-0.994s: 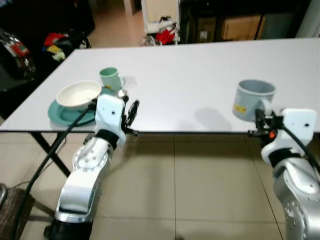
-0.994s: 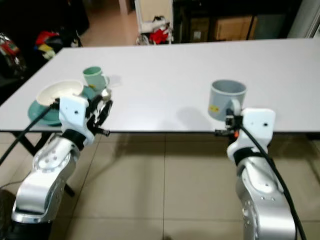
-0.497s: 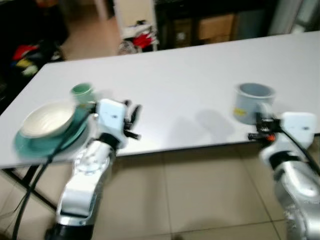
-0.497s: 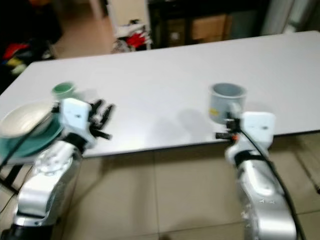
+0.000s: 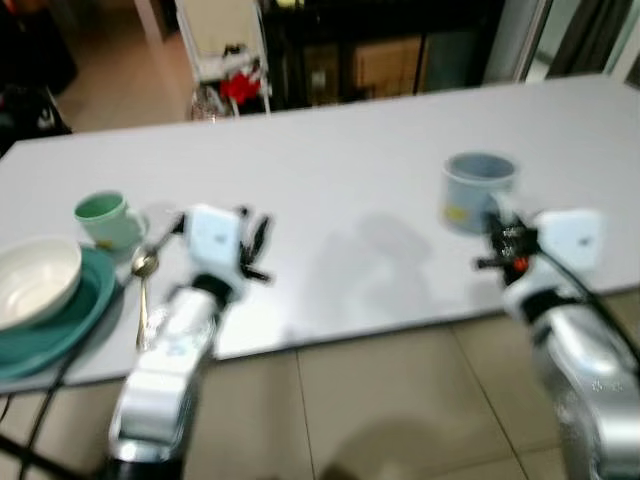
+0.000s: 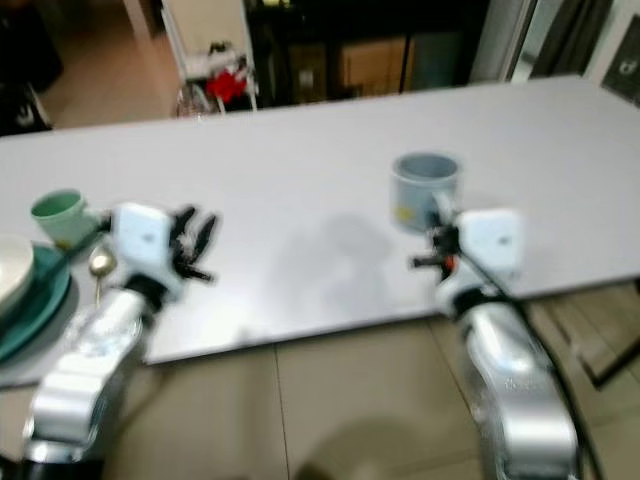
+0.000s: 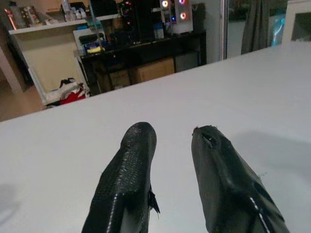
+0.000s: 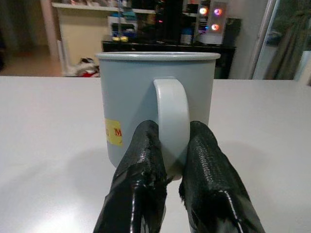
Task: Setting the table
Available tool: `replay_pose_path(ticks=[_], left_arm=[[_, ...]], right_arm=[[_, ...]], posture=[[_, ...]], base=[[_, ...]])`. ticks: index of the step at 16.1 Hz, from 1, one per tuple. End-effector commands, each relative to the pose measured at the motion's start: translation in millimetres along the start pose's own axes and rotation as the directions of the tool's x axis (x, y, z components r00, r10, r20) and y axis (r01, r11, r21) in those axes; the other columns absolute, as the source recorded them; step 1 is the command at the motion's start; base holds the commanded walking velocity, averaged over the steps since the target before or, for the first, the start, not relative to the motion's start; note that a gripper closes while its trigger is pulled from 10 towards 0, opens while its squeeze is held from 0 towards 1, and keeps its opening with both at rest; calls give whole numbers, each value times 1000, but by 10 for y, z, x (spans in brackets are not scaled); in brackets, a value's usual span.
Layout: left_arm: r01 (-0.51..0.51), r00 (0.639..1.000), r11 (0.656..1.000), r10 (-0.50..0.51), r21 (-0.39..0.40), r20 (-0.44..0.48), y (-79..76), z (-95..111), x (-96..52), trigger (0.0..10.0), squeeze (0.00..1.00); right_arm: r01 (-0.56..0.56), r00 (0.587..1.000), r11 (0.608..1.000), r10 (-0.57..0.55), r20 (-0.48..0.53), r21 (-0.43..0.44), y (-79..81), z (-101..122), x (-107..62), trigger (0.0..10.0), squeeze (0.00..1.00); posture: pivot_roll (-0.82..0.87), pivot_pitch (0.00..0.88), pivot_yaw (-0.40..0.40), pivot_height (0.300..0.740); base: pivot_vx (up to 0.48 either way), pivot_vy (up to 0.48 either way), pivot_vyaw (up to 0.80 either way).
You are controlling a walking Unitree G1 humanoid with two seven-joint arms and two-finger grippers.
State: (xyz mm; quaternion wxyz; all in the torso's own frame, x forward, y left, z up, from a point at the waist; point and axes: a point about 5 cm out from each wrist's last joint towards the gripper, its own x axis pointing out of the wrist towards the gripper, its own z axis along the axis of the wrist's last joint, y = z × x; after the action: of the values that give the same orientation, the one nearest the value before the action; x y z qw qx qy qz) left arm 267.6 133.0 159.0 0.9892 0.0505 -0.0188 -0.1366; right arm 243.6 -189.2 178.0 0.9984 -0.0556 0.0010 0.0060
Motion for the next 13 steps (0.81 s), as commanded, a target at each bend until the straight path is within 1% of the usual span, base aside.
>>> replay_pose_path(ticks=[1, 2, 3, 7, 9, 11, 12, 13], left_arm=[[-62, 998, 998, 63, 24, -9, 138, -6, -45, 10000, 0], [-82, 997, 996, 82, 24, -9, 164, -8, -71, 10000, 0], [-86, 996, 996, 86, 26, -10, 168, -8, -83, 10000, 0], [-93, 996, 995, 94, 34, -5, 169, 13, -108, 10000, 0], [-93, 996, 995, 94, 38, -4, 175, 17, -113, 10000, 0], [-82, 997, 995, 82, 49, 0, 172, 27, -109, 10000, 0], [-60, 998, 997, 59, 42, 6, 159, 37, -108, 10000, 0], [-39, 999, 998, 39, 54, -4, 152, 35, -111, 10000, 0]], right_arm=[[-76, 995, 997, 75, 64, 11, 119, 90, 53, 10000, 0], [-113, 991, 993, 111, 73, 26, 162, 73, 91, 10000, 0], [-125, 990, 991, 122, 75, 38, 180, 61, 107, 10000, 0], [-175, 983, 984, 172, 69, 26, 236, 11, 156, 10000, 0], [-213, 975, 976, 210, 65, 47, 263, -28, 181, 10000, 0], [-267, 963, 961, 262, 69, 78, 286, -91, 235, 10000, 0], [-276, 960, 958, 272, 65, 73, 291, -122, 277, 10000, 0], [-296, 954, 953, 291, 71, 64, 309, -163, 345, 10000, 0]], posture=[[52, 0, 25, 740], [63, 0, 15, 740], [70, 0, 10, 740], [85, 0, 2, 740], [88, 0, 6, 740], [87, 0, 13, 740], [88, 0, 22, 740], [88, 0, 24, 740]], base=[[341, 0, 0], [345, 0, 0], [341, 0, 0], [346, 0, 0], [341, 0, 0], [332, 0, 0], [0, 0, 0], [0, 0, 0]])
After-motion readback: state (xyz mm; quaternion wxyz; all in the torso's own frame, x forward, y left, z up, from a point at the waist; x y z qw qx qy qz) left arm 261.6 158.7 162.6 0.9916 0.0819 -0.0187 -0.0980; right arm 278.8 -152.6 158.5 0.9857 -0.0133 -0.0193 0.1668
